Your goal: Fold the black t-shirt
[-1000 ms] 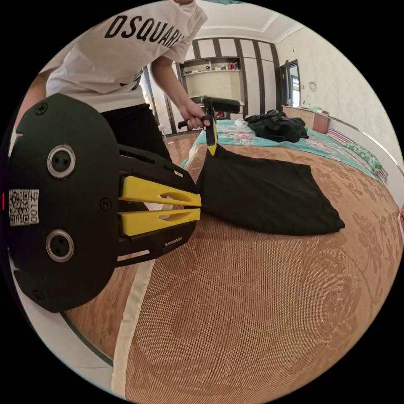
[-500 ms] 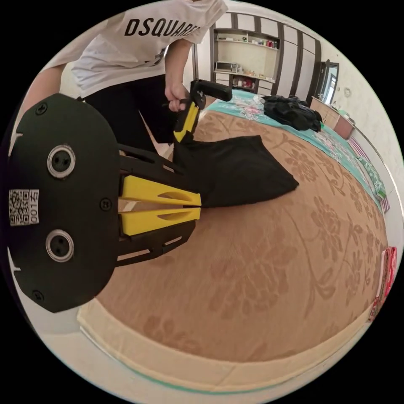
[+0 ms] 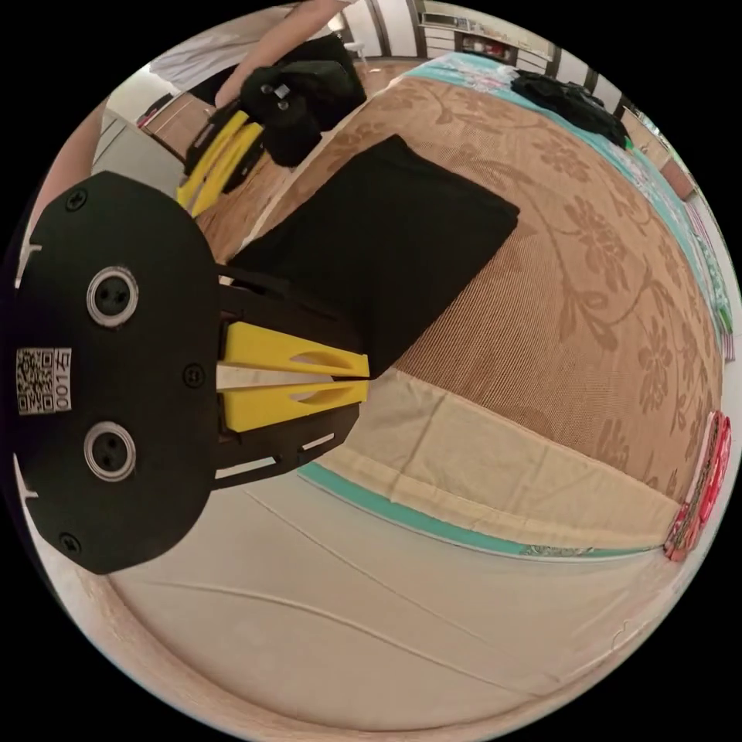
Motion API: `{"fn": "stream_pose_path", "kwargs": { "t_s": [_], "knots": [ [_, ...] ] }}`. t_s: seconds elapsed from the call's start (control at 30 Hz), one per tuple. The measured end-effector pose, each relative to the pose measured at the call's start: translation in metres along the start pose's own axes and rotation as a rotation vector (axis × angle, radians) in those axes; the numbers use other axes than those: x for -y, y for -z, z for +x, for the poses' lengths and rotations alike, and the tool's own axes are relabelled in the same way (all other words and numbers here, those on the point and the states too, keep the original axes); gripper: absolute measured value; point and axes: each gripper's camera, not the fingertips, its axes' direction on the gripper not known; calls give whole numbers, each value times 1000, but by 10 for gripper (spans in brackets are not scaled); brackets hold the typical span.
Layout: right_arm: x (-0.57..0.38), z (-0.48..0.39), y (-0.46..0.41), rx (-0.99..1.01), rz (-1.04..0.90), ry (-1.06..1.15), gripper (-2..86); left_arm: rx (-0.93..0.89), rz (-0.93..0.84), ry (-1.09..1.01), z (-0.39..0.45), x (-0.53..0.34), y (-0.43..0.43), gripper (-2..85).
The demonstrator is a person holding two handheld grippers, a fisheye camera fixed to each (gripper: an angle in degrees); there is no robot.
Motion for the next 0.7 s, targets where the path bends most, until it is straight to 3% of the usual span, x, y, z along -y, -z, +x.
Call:
{"fn": "stream_pose_path", "kwargs": {
  "t_s": [0.23, 0.4, 0.47, 0.7],
  "knots": [
    [4, -39, -24, -272, -18, 103, 2, 179, -13, -193, 31, 27, 5, 39],
    [-48, -39, -10, -429, 119, -253, 7, 440, 159, -263, 33, 49, 77, 52],
    [-75, -45, -2, -352, 170, -338, 13, 642, 178, -256, 33, 54, 103, 60],
    [-170, -123, -20, -136, 241, -542, 65, 839, 46, -54, 17, 34, 101, 91]
  ]
}}
